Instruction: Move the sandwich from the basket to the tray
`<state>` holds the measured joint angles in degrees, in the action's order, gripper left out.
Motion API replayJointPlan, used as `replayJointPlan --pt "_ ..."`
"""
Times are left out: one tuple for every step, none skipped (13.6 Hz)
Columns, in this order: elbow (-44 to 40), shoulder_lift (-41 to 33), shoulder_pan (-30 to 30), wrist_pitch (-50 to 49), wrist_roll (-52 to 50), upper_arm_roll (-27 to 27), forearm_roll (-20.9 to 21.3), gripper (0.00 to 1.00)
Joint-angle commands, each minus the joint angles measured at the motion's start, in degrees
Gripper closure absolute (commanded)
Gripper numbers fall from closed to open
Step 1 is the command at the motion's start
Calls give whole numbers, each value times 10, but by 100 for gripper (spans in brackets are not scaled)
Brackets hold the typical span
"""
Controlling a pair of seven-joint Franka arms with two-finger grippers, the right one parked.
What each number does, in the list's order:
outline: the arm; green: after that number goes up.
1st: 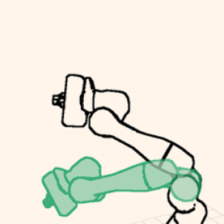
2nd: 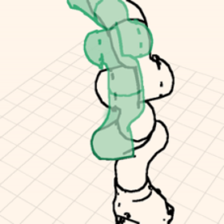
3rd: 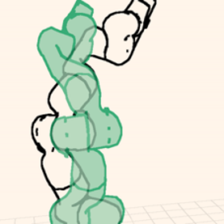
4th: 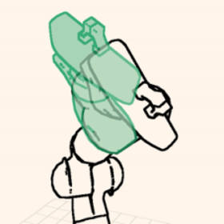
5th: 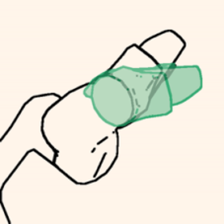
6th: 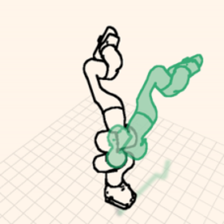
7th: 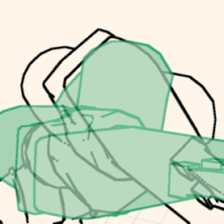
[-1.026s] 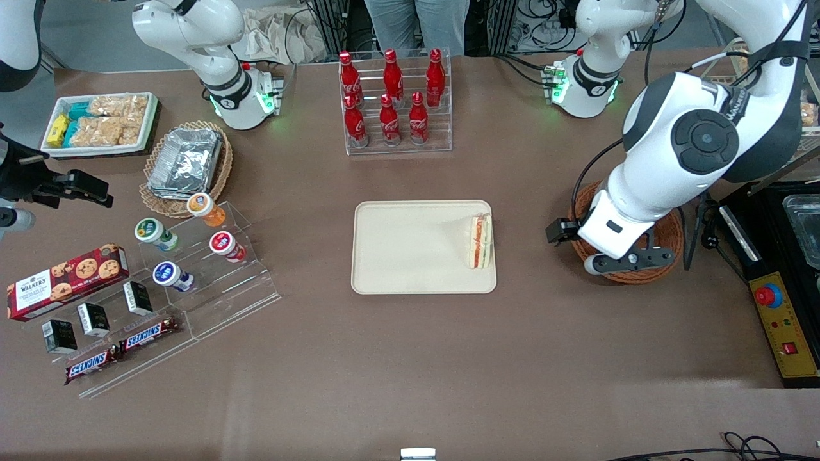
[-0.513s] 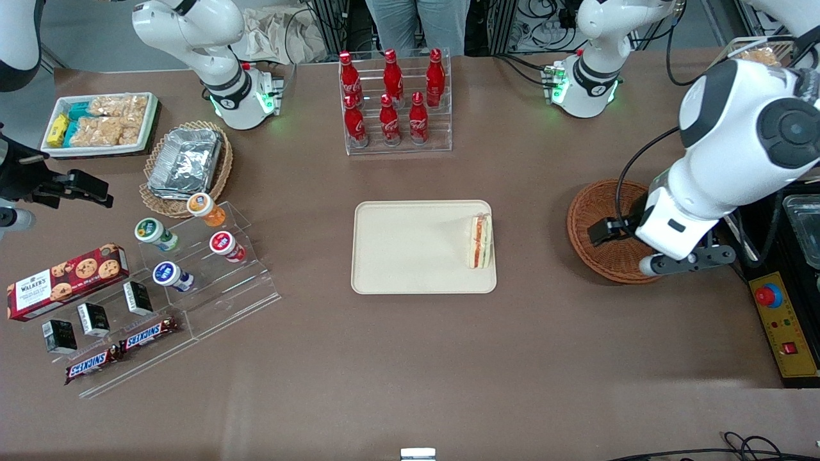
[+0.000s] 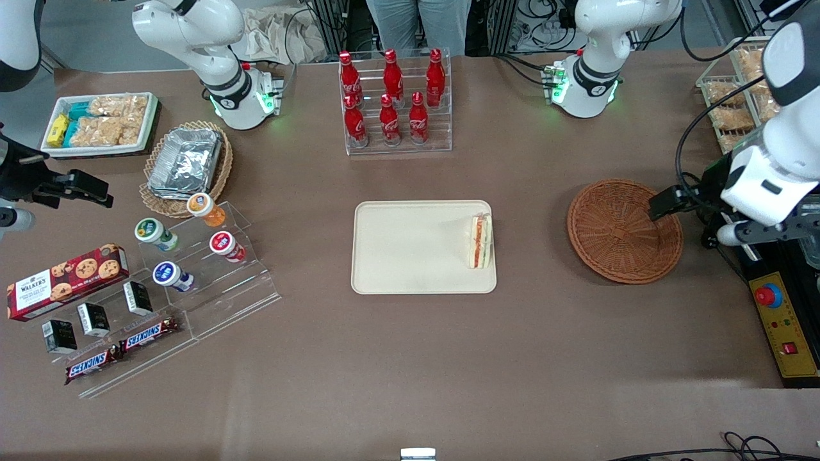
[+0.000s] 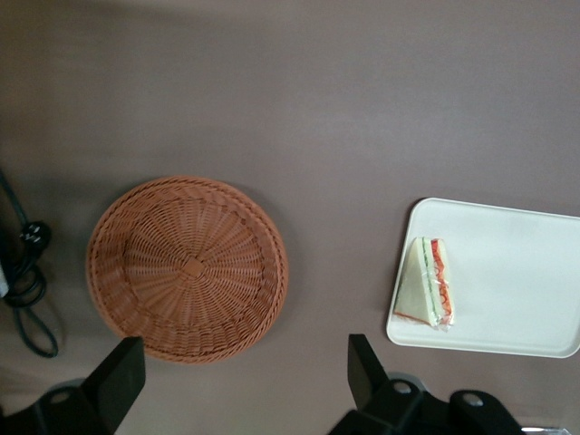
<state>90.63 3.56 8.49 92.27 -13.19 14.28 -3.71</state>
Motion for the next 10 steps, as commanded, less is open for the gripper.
replayJointPlan --pt "51 -50 -40 1 7 -40 -9 1" --pt "64 -64 -54 2 7 -57 -9 1" --pt "74 -77 -68 4 8 -71 -9 1" --pt "76 -80 -74 3 8 -77 -9 1" --pt "76 -80 -75 3 7 -79 -9 1" --pt "74 -80 -76 3 7 -79 -9 1" --pt "73 -80 -79 3 7 -79 -9 1" --pt "72 -79 -80 2 7 -79 -9 1" --pt "71 -77 -80 2 7 -79 -8 1" --pt "72 -76 -80 1 7 -79 -8 1"
